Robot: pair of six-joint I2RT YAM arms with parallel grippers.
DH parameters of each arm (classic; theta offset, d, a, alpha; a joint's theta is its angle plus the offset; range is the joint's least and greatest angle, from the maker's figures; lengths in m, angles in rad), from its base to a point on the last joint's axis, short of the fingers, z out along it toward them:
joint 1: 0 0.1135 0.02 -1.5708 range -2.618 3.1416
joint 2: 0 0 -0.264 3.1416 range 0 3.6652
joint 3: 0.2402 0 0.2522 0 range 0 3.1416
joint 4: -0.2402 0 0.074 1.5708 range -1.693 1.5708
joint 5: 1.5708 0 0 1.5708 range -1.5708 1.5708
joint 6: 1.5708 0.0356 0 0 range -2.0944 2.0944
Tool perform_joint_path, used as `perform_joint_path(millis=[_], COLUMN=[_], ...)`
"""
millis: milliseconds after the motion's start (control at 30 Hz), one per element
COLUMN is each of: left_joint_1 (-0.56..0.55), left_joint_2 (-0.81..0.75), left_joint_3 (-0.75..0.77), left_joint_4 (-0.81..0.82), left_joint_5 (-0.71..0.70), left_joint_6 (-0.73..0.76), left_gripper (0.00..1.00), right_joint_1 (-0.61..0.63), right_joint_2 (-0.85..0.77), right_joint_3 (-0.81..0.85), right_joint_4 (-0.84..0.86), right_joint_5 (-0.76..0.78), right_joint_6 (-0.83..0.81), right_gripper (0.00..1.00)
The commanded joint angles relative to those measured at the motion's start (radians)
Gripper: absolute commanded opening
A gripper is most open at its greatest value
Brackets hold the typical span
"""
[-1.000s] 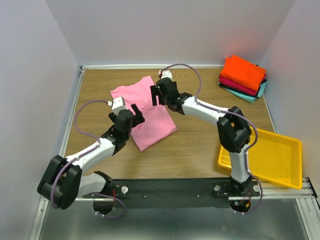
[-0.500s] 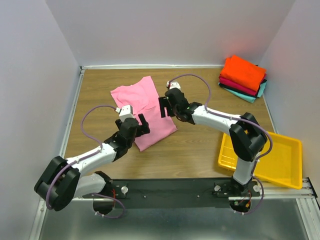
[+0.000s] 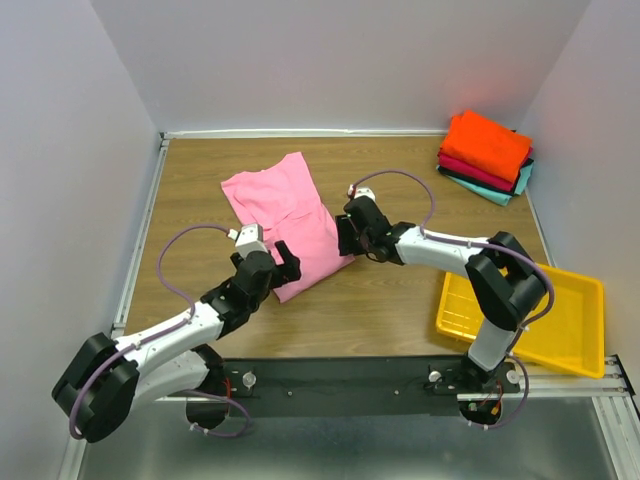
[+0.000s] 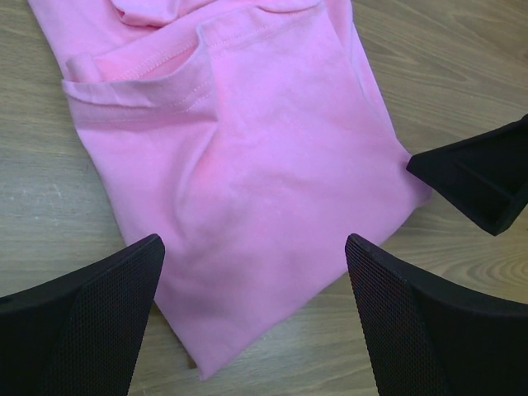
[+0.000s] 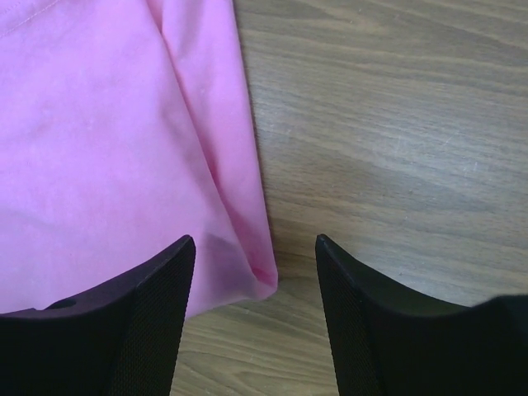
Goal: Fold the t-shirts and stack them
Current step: Fold the tshirt
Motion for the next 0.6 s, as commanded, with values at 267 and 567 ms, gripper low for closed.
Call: perform_joint_path(millis=[267,567], left_joint_1=[-0.074,-0.115], left_joint_2=[0.025,0.050], left_joint_3=[0.010,0.019], left_joint_4=[-0.094,-0.120], left_joint_5=[-0.086,-0.112], left_joint_6=[-0.083,-0.126], left_gripper=[0.98,0.98], right_joint_1=[-0.002,-0.004], right_joint_2=[-0.025,-0.033], right_joint_3=[-0.065,-0.095], right_joint_4=[0.055,0.056], right_joint_5=[-0.057,-0.061], right_joint_6=[0.043,0.063], right_gripper=[0.60,0.38])
